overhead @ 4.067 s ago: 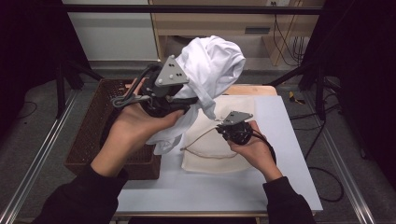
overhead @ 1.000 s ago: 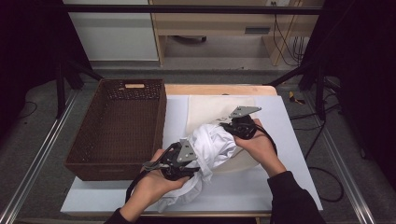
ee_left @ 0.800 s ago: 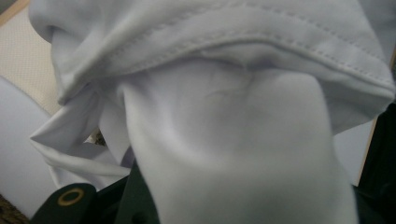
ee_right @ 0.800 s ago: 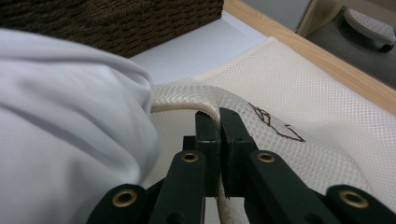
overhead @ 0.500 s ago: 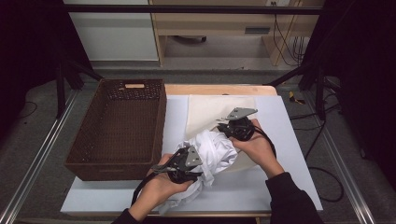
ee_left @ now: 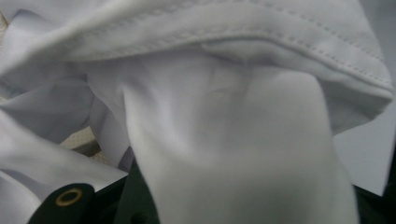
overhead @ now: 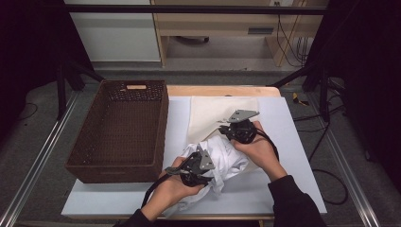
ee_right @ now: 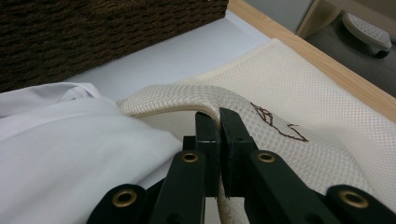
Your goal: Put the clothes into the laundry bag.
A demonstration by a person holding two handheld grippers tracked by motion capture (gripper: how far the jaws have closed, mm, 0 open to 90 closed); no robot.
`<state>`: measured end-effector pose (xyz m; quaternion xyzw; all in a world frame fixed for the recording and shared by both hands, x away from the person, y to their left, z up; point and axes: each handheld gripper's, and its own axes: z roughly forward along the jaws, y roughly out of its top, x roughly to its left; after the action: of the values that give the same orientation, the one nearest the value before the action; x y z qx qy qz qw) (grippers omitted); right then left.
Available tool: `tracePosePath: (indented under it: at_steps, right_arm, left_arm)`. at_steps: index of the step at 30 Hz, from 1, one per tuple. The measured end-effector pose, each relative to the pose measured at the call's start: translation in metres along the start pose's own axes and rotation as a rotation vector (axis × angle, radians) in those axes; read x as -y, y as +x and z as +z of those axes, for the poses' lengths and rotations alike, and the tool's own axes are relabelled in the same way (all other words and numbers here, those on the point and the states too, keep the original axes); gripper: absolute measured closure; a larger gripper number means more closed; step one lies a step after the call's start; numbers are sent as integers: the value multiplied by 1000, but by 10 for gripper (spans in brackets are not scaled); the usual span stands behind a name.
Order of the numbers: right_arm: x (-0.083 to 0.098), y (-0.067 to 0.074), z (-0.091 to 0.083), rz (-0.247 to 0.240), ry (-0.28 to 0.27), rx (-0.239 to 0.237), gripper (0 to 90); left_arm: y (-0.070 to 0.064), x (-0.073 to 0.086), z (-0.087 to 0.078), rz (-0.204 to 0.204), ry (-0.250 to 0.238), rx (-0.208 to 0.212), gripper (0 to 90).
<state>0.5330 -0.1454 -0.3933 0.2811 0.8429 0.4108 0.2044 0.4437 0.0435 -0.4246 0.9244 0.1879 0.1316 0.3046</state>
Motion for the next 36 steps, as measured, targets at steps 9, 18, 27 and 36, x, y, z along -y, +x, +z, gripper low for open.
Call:
tracePosePath:
  at_steps: [9, 18, 27, 36]
  right_arm:
    - [0, 5, -5, -38, 9, 7, 876]
    - [-5, 9, -11, -50, 2, 9, 876]
    - [-12, 19, -20, -82, -3, 12, 877]
    - [-14, 30, -19, -95, 1, -5, 877]
  left_arm:
    - [16, -1, 16, -104, 2, -10, 617]
    - [22, -1, 28, -145, -12, 4, 615]
    - [31, -1, 36, -238, -72, -24, 614]
    - [44, -7, 42, -323, -123, -81, 612]
